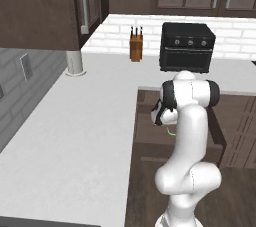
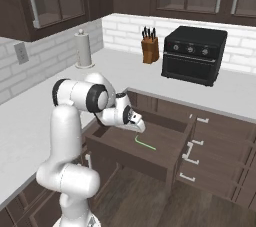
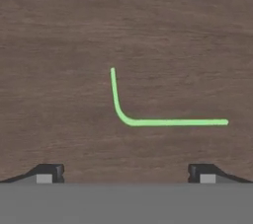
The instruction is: Take a straw from the drawer in front and place it inside the glass cup on the dining counter.
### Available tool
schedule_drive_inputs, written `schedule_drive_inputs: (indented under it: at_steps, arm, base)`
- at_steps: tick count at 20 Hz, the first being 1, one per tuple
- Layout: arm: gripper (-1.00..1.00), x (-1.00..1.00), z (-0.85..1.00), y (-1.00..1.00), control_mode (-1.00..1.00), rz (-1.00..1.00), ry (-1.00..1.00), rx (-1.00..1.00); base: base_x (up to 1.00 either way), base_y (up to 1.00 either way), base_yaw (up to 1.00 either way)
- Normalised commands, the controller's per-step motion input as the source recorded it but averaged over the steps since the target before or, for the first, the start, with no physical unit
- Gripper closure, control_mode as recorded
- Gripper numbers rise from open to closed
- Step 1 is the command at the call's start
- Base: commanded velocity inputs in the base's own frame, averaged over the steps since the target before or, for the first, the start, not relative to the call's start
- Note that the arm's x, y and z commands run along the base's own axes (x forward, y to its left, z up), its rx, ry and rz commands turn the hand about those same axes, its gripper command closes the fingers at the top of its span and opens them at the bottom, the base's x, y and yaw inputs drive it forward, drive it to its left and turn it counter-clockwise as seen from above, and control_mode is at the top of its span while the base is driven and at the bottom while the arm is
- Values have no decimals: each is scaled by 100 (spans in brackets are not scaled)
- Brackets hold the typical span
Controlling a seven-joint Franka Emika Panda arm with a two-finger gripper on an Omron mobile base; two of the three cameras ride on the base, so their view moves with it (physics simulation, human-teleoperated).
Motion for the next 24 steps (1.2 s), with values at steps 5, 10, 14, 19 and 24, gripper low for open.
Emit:
schedule_drive_inputs:
  at_steps: [5,10,14,19,24]
  arm:
    - [-100,18,-40,-6,-100,13,5,4]
    - [-100,10,-26,-31,-100,8,1,3]
    - [-100,2,-32,-24,-100,6,4,4]
    - [-100,0,-24,1,-100,9,2,7]
    - [-100,3,-5,5,-100,9,0,6]
  base:
    - [0,0,0]
    - [0,0,0]
    - [0,0,0]
    - [0,0,0]
    - [0,0,0]
